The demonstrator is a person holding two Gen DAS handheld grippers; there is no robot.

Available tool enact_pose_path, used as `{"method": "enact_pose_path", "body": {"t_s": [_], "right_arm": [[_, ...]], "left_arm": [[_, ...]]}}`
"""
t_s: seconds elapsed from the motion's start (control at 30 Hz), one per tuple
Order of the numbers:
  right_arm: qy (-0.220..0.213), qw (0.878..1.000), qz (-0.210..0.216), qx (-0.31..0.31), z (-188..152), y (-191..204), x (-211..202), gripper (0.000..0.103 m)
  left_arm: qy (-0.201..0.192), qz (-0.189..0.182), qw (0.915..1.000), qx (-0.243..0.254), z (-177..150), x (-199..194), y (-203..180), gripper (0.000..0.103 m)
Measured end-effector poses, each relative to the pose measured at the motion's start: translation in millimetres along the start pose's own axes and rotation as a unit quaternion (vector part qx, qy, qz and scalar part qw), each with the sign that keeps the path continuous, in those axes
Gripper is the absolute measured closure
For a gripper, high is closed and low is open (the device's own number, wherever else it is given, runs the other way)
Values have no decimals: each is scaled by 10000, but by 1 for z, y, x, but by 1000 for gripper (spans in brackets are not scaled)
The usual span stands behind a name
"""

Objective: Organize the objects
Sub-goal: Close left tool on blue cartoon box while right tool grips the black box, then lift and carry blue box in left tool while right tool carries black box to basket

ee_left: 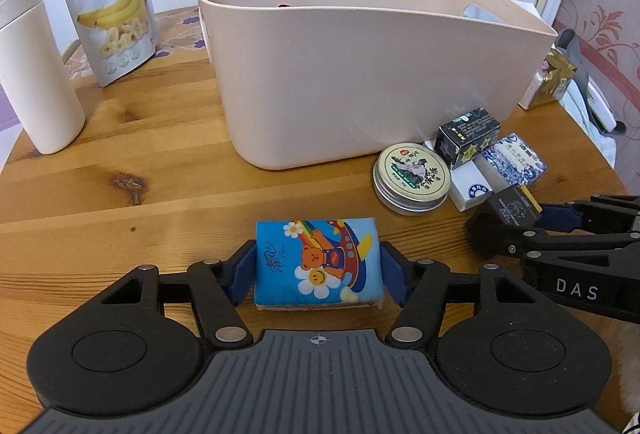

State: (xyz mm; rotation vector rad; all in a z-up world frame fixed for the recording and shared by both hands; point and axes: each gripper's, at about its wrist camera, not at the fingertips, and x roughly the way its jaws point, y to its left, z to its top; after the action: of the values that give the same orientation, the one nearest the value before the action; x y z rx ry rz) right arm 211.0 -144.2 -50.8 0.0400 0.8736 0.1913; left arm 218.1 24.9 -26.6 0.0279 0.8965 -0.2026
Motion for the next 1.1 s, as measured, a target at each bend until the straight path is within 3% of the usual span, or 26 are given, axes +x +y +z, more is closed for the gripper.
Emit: {"method": "enact_pose_path", "body": {"t_s": [0.67, 1.1], "right_arm": [[-203, 9997, 85, 64, -6, -10, -32, 59], [-643, 9979, 28, 109, 1, -26, -69, 59]], "left_arm": [[-254, 94, 9996, 19, -4, -34, -2, 39], [-771, 90, 9969, 85, 16, -70, -10, 39]]}}
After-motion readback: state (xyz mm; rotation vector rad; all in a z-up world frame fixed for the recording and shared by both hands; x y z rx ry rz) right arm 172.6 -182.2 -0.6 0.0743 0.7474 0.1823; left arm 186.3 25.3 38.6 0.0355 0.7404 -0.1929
